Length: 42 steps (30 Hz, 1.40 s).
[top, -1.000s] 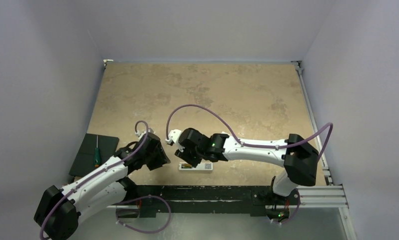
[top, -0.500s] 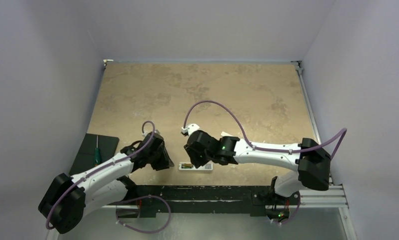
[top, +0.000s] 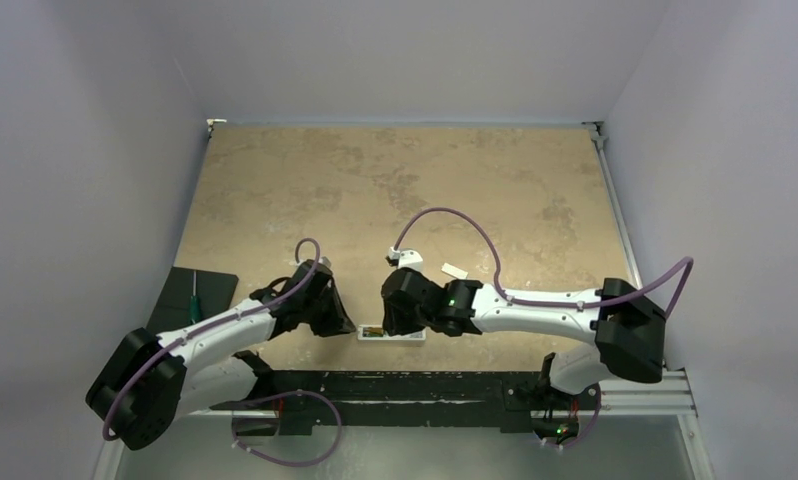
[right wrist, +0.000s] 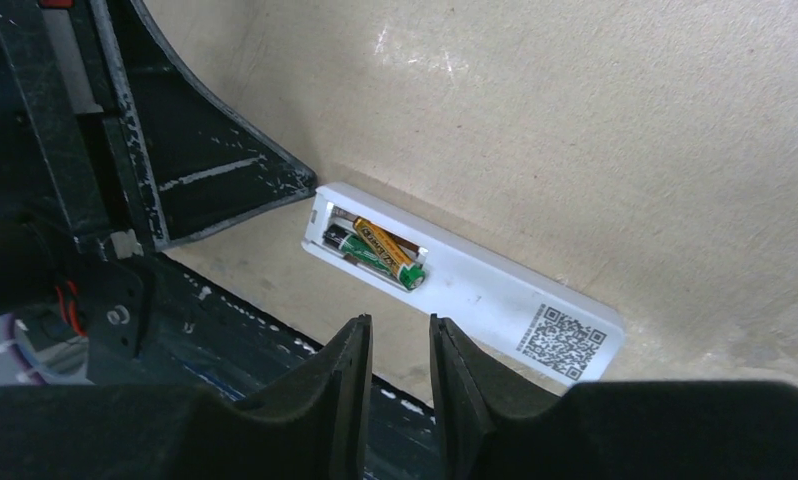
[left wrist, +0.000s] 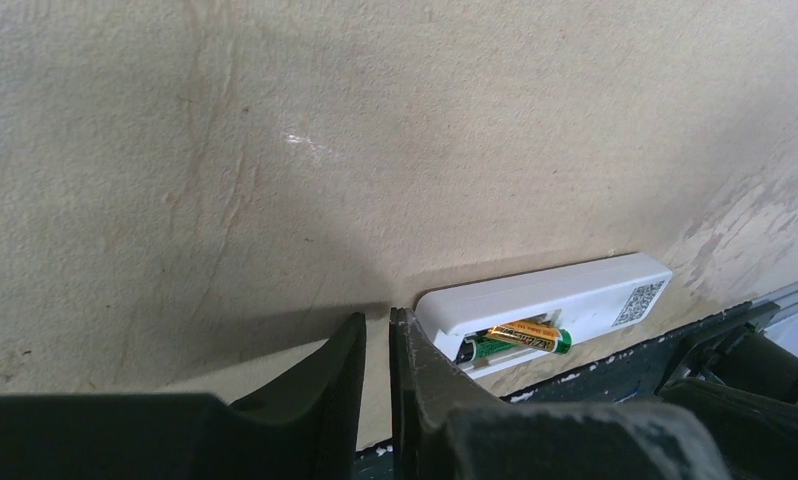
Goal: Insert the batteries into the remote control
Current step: Load the battery into the remote control.
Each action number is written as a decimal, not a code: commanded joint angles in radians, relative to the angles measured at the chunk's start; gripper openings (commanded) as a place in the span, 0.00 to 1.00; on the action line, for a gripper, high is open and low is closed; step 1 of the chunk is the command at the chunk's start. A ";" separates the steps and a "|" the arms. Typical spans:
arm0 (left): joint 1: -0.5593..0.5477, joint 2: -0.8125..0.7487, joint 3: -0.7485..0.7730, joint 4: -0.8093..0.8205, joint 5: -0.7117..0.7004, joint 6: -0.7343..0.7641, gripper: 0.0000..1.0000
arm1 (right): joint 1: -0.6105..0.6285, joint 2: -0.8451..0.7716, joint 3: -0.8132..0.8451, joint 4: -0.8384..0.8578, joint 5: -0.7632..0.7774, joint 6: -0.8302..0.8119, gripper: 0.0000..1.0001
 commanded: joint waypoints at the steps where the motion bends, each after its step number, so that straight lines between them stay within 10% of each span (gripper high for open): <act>1: 0.005 0.040 0.006 -0.004 -0.011 0.056 0.14 | 0.003 0.007 -0.005 0.064 0.026 0.098 0.34; 42: -0.002 0.047 -0.016 0.027 0.017 0.062 0.10 | 0.003 0.131 0.037 0.057 0.037 0.198 0.24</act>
